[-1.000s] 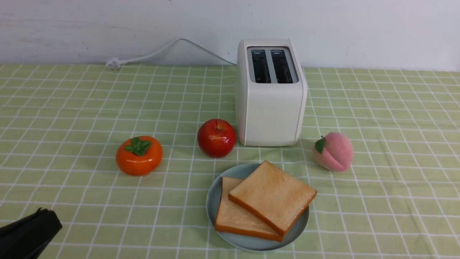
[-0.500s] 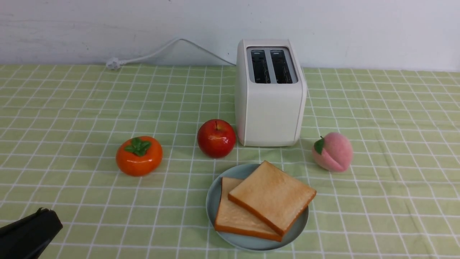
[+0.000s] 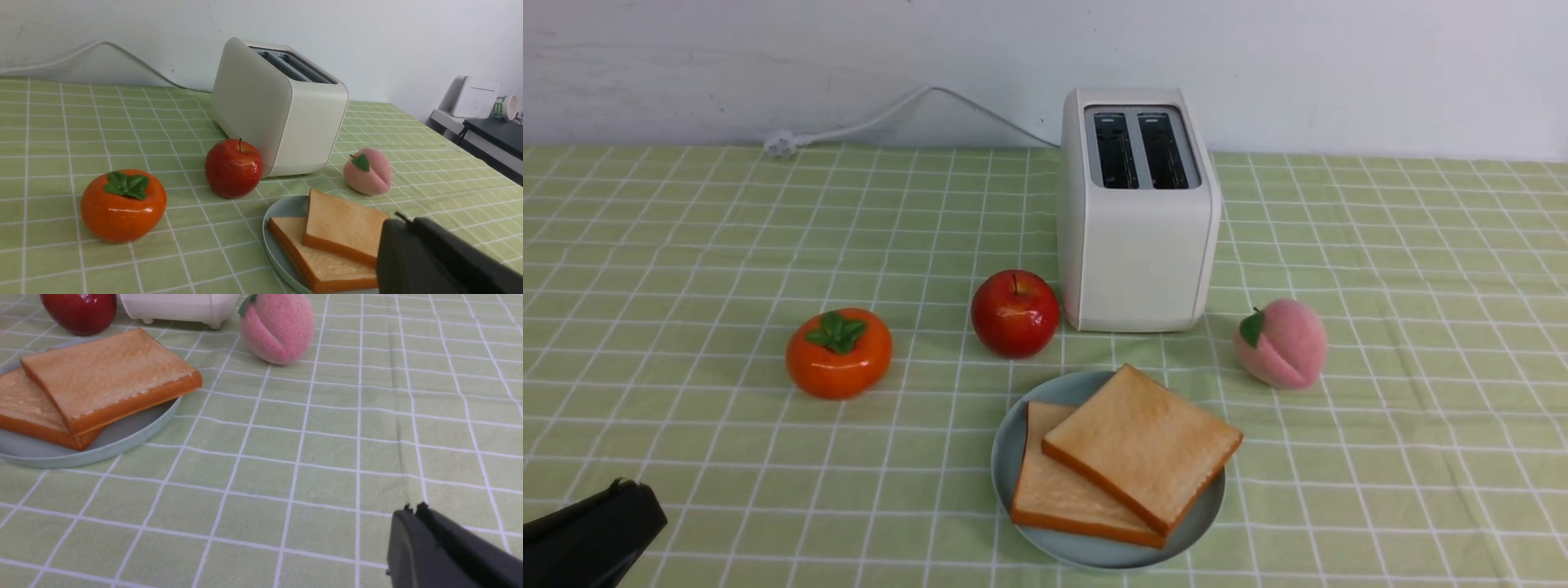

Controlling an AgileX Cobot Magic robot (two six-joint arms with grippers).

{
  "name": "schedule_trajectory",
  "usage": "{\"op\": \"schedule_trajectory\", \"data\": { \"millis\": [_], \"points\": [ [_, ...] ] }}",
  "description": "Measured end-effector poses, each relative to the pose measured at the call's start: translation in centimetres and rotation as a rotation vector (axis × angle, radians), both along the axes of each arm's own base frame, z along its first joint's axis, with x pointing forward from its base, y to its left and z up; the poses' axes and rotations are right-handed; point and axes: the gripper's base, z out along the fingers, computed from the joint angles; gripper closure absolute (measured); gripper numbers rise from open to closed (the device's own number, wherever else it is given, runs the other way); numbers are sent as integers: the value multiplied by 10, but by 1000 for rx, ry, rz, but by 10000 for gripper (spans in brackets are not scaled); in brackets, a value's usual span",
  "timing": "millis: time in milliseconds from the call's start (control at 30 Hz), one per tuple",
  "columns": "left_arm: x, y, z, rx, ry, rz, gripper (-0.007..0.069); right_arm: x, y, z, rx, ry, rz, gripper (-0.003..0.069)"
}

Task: Take toasted bread from bread machine on green coffee tablecloth place on plate.

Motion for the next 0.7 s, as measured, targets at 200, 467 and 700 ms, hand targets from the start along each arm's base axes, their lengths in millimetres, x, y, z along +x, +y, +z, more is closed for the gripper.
{"op": "schedule_trajectory", "data": {
  "millis": [200,467,700],
  "points": [
    [0,0,0,0,0,0,617,0,0,0,0,0,0,671],
    [0,0,0,0,0,0,607,0,0,0,0,0,0,662],
    [0,0,0,-1,-1,0,606,0,0,0,-1,0,0,655]
  ]
}}
